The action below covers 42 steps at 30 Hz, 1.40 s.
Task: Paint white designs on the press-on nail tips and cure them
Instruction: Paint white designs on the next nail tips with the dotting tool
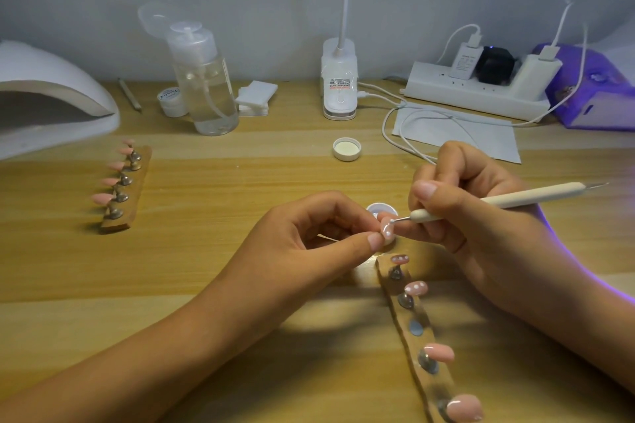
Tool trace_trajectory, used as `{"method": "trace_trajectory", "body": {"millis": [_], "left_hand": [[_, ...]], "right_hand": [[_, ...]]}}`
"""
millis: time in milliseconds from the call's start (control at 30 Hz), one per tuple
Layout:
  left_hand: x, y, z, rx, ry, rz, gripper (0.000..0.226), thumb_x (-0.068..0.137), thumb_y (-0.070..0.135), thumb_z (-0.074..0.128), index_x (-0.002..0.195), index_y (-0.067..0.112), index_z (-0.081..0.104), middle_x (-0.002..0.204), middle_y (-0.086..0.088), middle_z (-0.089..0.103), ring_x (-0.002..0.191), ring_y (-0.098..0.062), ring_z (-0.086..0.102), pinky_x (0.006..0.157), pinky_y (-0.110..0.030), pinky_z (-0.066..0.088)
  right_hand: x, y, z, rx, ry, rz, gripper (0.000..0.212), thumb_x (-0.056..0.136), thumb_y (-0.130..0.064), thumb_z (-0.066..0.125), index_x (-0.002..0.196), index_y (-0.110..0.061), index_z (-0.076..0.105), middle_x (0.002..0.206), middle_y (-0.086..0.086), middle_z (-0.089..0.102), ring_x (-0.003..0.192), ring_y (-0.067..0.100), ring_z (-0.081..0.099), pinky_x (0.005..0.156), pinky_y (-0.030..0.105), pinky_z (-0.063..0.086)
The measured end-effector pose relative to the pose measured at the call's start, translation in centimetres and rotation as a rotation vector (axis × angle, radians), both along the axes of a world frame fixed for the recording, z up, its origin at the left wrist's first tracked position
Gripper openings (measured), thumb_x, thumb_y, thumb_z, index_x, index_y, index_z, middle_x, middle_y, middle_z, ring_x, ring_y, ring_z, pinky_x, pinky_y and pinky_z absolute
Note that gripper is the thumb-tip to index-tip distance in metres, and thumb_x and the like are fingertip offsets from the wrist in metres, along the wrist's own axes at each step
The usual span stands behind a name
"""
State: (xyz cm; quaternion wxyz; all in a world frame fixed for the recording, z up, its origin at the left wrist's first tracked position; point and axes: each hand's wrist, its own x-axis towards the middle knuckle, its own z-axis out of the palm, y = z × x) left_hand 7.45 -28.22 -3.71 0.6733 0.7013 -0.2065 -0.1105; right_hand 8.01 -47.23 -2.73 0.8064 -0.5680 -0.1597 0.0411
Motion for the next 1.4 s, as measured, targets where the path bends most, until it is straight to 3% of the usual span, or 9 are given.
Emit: {"method": "trace_trajectory", "body": {"millis": [333, 500, 633, 833, 1100, 1233, 1400], "left_hand": [[-0.03, -0.01, 0.02, 0.005, 0.009, 0.009, 0.002, 0.077, 0.021, 0.071, 0.078, 0.022, 0.072, 0.078, 0.008, 0.071, 0.073, -0.004, 0.060, 0.066, -0.015, 0.047], [-0.02, -0.02, 0.02, 0.005, 0.000, 0.003, 0.005, 0.078, 0.020, 0.071, 0.078, 0.025, 0.072, 0.076, 0.010, 0.069, 0.070, -0.001, 0.058, 0.064, -0.012, 0.045], [-0.03, -0.01, 0.02, 0.005, 0.000, 0.003, 0.006, 0.078, 0.020, 0.071, 0.077, 0.025, 0.072, 0.076, 0.009, 0.069, 0.070, -0.001, 0.059, 0.065, -0.012, 0.045], [-0.04, -0.04, 0.06, 0.009, -0.001, 0.005, 0.004, 0.077, 0.019, 0.071, 0.079, 0.023, 0.072, 0.077, 0.008, 0.070, 0.073, -0.003, 0.060, 0.067, -0.014, 0.047], [-0.03, -0.01, 0.01, 0.013, -0.007, 0.003, 0.003, 0.078, 0.020, 0.071, 0.079, 0.023, 0.072, 0.080, 0.004, 0.071, 0.075, -0.006, 0.060, 0.069, -0.018, 0.047], [0.00, 0.04, -0.06, 0.016, -0.012, -0.004, 0.006, 0.078, 0.019, 0.071, 0.079, 0.024, 0.073, 0.084, -0.003, 0.072, 0.076, -0.008, 0.061, 0.068, -0.019, 0.048], [0.00, 0.07, -0.11, 0.009, -0.007, -0.004, 0.007, 0.077, 0.018, 0.073, 0.081, 0.024, 0.073, 0.087, -0.010, 0.072, 0.075, -0.009, 0.062, 0.066, -0.018, 0.049]], "right_hand": [[-0.08, -0.01, 0.08, -0.038, -0.009, 0.006, 0.028, 0.076, -0.003, 0.068, 0.060, -0.020, 0.054, 0.060, -0.002, 0.054, 0.053, 0.004, 0.057, 0.063, 0.025, 0.056], [-0.05, 0.00, 0.02, -0.052, -0.010, 0.009, 0.019, 0.073, -0.016, 0.067, 0.061, -0.022, 0.053, 0.061, -0.002, 0.052, 0.054, 0.004, 0.053, 0.063, 0.025, 0.056], [-0.01, -0.06, -0.04, -0.064, -0.007, -0.007, 0.027, 0.073, -0.005, 0.070, 0.060, -0.021, 0.053, 0.060, -0.001, 0.051, 0.052, 0.005, 0.051, 0.063, 0.025, 0.056], [-0.04, -0.06, -0.05, -0.045, -0.006, 0.020, 0.018, 0.074, -0.015, 0.067, 0.062, -0.021, 0.054, 0.061, -0.001, 0.052, 0.054, 0.005, 0.053, 0.063, 0.024, 0.056], [-0.08, 0.24, 0.29, -0.020, 0.053, -0.034, 0.028, 0.074, -0.005, 0.067, 0.057, -0.020, 0.052, 0.058, -0.002, 0.050, 0.052, 0.004, 0.053, 0.060, 0.024, 0.056], [-0.10, 0.29, 0.63, 0.004, 0.082, -0.040, 0.026, 0.076, -0.012, 0.063, 0.055, -0.021, 0.049, 0.054, -0.002, 0.046, 0.048, 0.006, 0.044, 0.060, 0.028, 0.057], [-0.03, 0.22, 0.75, -0.001, 0.082, -0.012, 0.029, 0.072, -0.014, 0.073, 0.057, -0.021, 0.049, 0.055, -0.002, 0.048, 0.049, 0.006, 0.043, 0.059, 0.027, 0.057]]}}
